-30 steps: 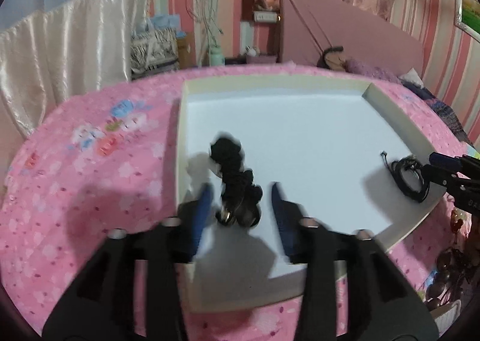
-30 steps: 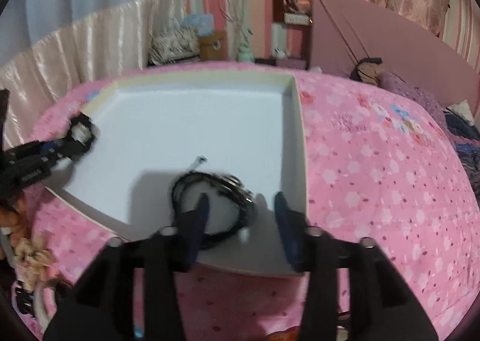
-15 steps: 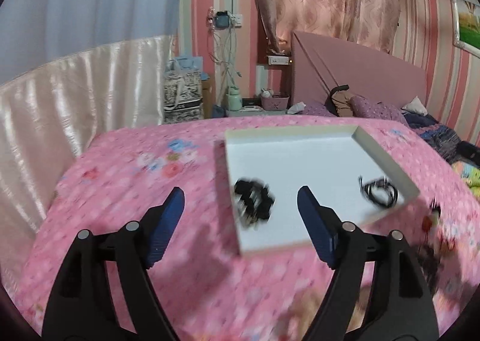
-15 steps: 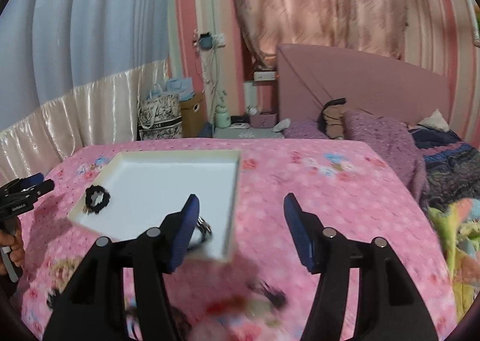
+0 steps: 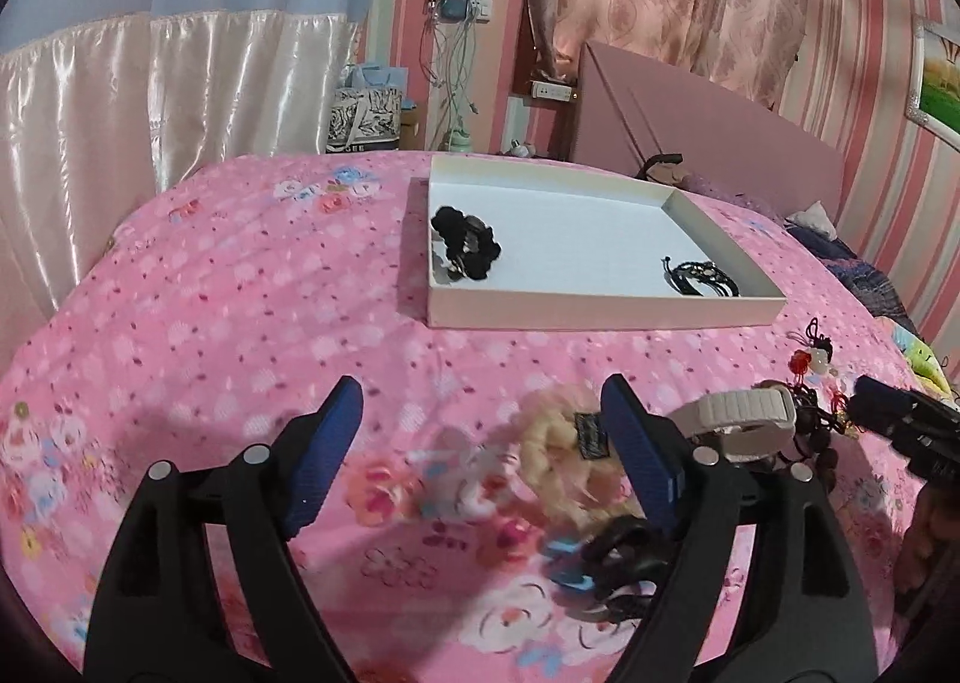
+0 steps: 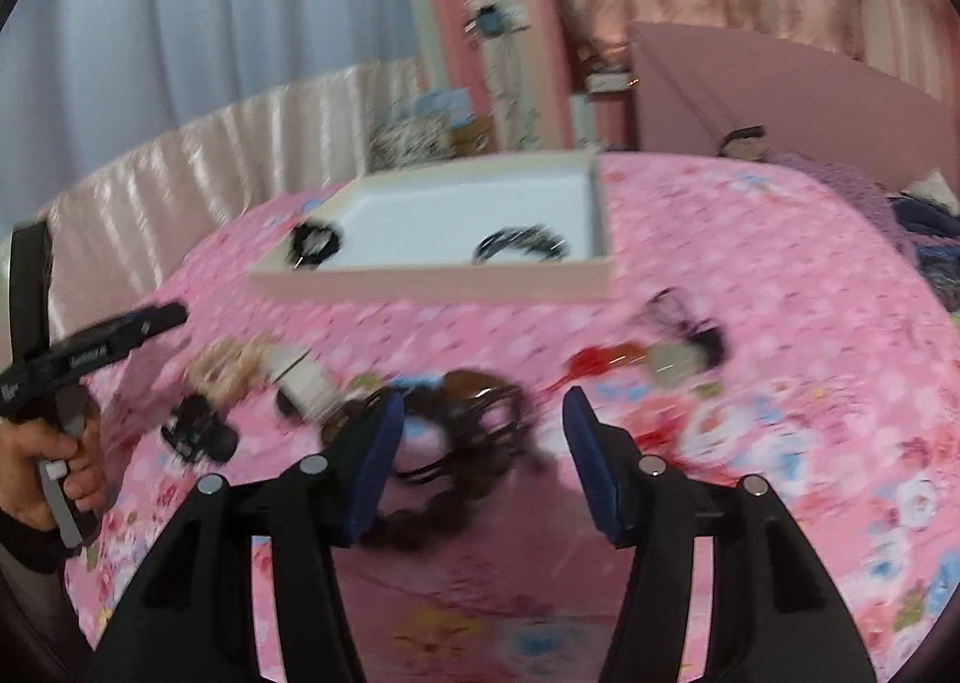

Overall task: Organize jewelry
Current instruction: 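Grasp the cream scrunchie with the left gripper while the right gripper grasps a black cord necklace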

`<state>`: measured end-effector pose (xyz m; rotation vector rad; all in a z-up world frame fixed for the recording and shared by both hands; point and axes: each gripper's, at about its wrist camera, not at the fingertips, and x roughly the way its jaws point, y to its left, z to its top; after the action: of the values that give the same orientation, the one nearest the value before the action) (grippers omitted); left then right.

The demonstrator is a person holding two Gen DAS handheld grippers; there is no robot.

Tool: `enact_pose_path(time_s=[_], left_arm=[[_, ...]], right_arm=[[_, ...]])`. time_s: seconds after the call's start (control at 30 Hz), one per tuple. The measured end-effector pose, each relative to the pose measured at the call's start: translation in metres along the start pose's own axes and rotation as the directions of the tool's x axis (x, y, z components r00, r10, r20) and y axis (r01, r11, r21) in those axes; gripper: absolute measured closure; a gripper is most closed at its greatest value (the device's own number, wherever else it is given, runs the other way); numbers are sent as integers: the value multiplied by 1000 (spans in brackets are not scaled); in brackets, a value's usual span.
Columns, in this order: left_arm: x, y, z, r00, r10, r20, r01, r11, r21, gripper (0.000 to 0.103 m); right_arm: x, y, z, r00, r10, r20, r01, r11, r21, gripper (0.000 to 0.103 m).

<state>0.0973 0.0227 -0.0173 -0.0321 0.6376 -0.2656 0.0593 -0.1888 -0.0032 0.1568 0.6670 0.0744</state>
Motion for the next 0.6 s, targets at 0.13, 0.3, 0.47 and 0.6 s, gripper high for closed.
enact_pose_path(time_s=[0.13, 0.3, 0.47, 0.6], left_arm=[[12, -8, -12, 999, 5, -41, -4, 1000, 26, 22], [20, -10, -13, 997, -3, -74, 5, 1000, 31, 22], [25, -6, -13, 995, -21, -99, 22, 1000, 7, 22], [26, -11, -13, 994, -28, -109, 31, 999, 25, 22]], right_arm=[[14, 4, -1, 998, -31, -60, 31, 999, -15, 68], [23, -17, -5, 992, -49, -112, 58, 995, 76, 72], [22, -37, -6, 993, -40, -107, 58, 984, 170, 72], [30, -45, -8, 991, 17, -131, 11, 978, 208, 83]])
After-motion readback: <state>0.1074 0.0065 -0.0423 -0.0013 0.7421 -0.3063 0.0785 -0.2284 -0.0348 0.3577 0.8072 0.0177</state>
